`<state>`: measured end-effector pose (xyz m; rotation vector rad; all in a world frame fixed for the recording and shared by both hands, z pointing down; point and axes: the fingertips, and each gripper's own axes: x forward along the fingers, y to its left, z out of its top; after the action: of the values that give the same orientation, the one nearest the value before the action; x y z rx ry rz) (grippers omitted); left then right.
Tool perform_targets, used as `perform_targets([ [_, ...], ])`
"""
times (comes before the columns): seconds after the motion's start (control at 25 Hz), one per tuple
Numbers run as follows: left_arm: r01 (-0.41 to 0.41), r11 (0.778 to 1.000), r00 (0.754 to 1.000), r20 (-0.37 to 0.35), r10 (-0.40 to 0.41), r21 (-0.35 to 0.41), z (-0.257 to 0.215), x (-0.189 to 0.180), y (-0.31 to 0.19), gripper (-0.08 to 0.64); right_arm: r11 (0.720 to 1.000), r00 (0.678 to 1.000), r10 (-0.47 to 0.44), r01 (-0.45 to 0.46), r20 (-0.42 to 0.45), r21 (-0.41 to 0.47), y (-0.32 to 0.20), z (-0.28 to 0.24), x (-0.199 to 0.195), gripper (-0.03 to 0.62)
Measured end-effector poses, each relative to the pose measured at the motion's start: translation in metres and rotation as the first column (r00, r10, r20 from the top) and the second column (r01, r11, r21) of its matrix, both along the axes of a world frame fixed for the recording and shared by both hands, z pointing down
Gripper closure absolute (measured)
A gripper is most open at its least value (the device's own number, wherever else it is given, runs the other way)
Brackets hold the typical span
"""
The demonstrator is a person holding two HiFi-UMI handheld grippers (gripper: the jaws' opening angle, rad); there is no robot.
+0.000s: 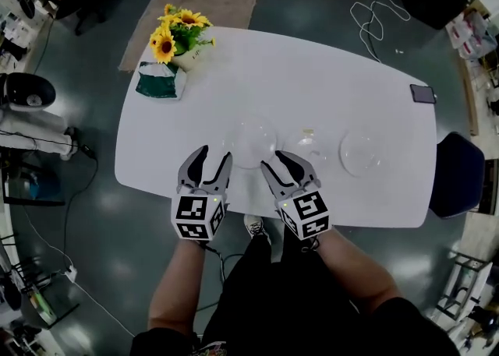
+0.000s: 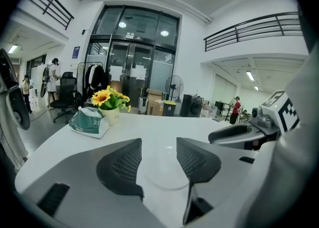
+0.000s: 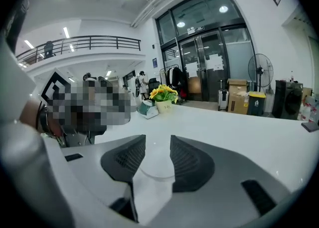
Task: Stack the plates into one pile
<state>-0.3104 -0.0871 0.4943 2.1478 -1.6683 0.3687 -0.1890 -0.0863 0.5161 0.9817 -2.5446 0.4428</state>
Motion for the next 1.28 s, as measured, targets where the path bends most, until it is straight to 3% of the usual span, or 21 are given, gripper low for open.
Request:
perform_targets([
  [0.64, -0.019, 0.997, 0.999, -0.030, 0.017, -0.070, 0.038, -0.008, -0.021, 0.341, 0.988, 0.989, 0.016, -0.038, -0.145, -0.151, 0.003, 0.080, -0.012, 0.425],
  [1.28, -0.023, 0.986, 0.997, -0.076, 0.011, -0.164, 0.076, -0.012, -0.034, 0.341, 0.981, 0.967, 0.043, -0.088, -0.250, -0.173, 0.007, 0.106, -0.017, 0.454],
])
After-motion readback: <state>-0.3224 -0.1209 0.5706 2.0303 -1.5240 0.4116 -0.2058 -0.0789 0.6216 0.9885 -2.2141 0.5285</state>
